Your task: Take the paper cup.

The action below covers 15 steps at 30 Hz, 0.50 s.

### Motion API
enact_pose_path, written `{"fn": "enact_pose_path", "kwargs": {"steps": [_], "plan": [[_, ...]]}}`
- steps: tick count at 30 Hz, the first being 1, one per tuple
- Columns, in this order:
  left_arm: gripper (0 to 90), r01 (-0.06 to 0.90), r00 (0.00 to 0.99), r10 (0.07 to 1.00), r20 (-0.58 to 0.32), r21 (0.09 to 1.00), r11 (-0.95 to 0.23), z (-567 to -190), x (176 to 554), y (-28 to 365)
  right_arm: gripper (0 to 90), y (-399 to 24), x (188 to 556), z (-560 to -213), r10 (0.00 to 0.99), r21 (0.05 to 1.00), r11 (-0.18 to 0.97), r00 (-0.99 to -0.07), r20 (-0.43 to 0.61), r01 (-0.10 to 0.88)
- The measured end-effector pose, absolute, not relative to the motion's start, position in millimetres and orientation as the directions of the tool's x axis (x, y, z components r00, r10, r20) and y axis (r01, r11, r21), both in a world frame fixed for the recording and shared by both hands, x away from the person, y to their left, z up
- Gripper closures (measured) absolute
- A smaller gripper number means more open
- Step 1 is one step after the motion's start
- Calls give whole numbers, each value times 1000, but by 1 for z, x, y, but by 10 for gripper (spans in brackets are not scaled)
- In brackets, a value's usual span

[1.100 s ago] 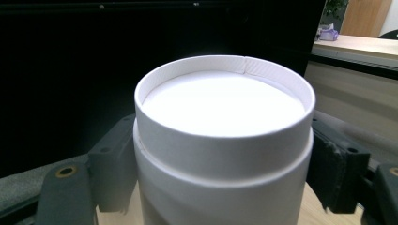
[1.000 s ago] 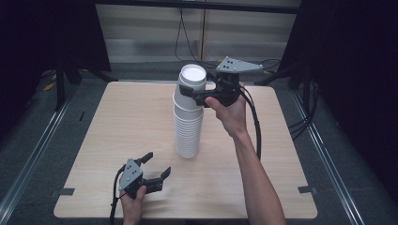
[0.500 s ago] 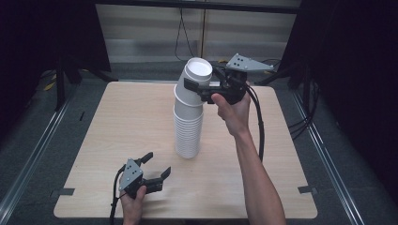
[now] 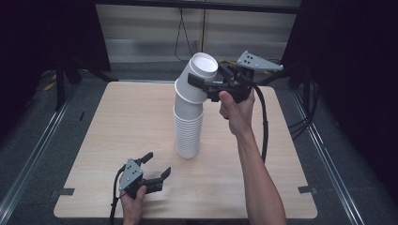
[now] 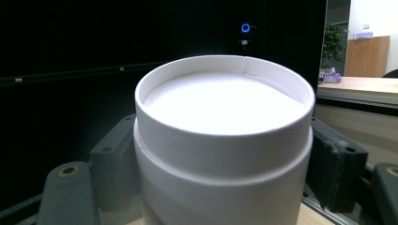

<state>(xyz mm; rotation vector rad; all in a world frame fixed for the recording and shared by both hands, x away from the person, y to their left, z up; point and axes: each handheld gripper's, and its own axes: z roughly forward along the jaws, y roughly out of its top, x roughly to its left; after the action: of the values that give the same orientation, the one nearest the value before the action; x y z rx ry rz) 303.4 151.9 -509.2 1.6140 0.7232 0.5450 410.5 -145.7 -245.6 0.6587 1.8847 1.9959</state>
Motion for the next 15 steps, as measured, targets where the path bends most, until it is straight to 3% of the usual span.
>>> {"fn": "enact_pose_path", "kwargs": {"steps": [15], "plan": [[155, 156, 694, 718, -55, 985, -75, -509, 304, 152, 232, -157, 400, -242, 509, 992, -109, -853, 114, 68]]}}
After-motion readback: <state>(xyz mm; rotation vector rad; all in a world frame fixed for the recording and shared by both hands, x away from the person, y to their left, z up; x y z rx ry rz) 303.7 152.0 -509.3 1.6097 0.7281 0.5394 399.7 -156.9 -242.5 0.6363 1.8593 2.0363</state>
